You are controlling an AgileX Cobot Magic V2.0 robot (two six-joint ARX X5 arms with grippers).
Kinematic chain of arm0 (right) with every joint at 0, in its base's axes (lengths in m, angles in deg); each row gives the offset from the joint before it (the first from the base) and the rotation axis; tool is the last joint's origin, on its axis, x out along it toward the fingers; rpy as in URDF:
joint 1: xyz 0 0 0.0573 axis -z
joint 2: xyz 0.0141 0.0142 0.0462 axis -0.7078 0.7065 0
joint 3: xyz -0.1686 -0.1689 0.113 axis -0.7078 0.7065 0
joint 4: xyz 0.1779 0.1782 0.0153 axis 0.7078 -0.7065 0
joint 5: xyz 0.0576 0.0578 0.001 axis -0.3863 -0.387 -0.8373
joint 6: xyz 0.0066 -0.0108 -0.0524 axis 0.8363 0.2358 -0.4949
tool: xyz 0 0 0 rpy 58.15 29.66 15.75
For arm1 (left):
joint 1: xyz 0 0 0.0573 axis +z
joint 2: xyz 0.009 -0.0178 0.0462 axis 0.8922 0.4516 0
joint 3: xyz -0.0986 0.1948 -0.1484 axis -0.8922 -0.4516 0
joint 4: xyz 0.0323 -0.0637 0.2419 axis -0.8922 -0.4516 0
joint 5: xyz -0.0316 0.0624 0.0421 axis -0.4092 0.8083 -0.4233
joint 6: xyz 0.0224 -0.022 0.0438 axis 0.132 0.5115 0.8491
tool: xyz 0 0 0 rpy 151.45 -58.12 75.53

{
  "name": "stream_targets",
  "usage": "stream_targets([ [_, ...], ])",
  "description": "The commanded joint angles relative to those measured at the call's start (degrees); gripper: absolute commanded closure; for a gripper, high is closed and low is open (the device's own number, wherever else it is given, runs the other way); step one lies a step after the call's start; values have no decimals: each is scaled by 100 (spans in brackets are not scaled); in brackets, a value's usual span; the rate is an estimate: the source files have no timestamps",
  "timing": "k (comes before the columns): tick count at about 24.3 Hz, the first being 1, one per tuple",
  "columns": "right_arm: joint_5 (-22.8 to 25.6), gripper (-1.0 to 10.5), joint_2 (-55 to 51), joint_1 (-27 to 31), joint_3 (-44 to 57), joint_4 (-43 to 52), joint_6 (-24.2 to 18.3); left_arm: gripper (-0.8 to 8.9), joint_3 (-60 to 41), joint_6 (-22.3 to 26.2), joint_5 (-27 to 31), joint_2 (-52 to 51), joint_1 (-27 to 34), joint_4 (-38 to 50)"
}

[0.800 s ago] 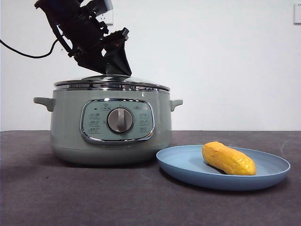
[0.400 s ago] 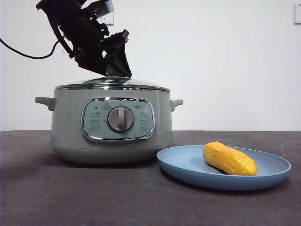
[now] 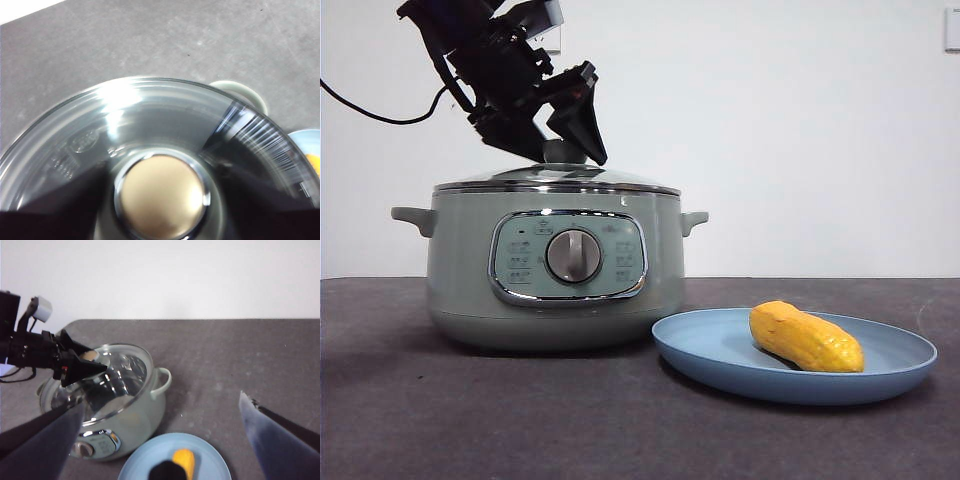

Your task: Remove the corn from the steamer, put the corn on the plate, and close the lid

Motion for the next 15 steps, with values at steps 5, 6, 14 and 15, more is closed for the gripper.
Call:
stream_targets([
  [5,-15,380,-4,-11,-15,-103,-26,396,-105,-129,-17,-170,15,-291],
  [6,-15,380,-4,-11,-15,-105,-26,396,-105,-129,-15,-247,15,-310],
  [14,-214,380,11,-15,-15,-155,-133,402,-83,-334,-26,-1307,13,-887],
  [15,-319,380,20,-15,-15,-179,-177,405,-83,-391,-39,-1471,9,-1023],
])
